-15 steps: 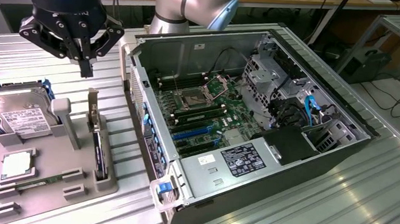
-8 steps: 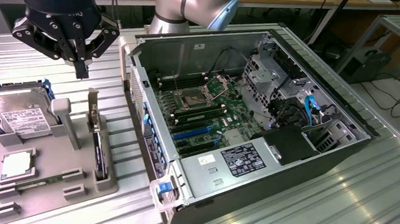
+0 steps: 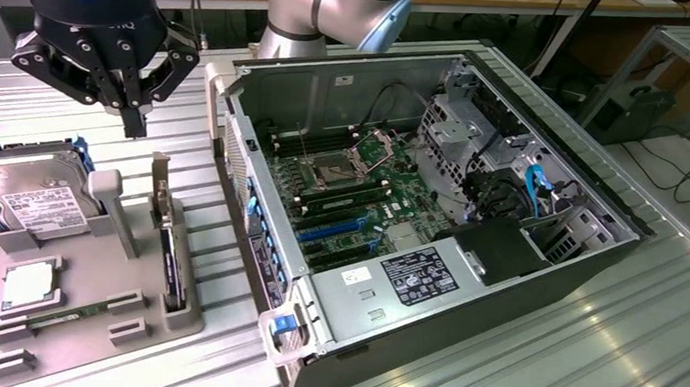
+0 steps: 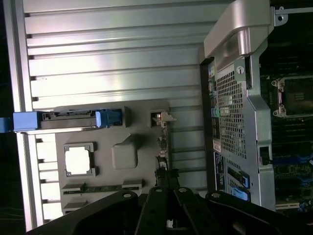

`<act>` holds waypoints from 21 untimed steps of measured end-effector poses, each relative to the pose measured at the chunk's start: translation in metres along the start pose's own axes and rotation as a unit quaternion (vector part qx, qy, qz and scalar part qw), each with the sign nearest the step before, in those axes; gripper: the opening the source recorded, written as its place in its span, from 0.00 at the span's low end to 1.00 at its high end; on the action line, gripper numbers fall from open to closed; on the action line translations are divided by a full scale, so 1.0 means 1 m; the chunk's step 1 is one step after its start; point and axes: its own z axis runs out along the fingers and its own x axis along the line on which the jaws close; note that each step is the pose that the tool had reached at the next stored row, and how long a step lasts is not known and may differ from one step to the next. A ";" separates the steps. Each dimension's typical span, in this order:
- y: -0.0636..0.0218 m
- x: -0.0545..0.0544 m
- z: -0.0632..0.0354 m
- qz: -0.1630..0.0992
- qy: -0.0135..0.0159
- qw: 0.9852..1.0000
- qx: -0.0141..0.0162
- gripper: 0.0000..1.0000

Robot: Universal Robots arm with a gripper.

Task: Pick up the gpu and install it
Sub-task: 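Reach for the gpu, then pick up the gpu and move the gpu toward the slot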

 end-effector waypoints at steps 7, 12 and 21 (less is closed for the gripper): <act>-0.0003 0.002 0.0000 0.000 0.000 1.000 0.000 0.11; -0.0003 0.002 0.0000 0.000 0.000 1.000 0.000 0.11; -0.0003 0.002 0.0000 0.000 0.000 1.000 0.000 0.36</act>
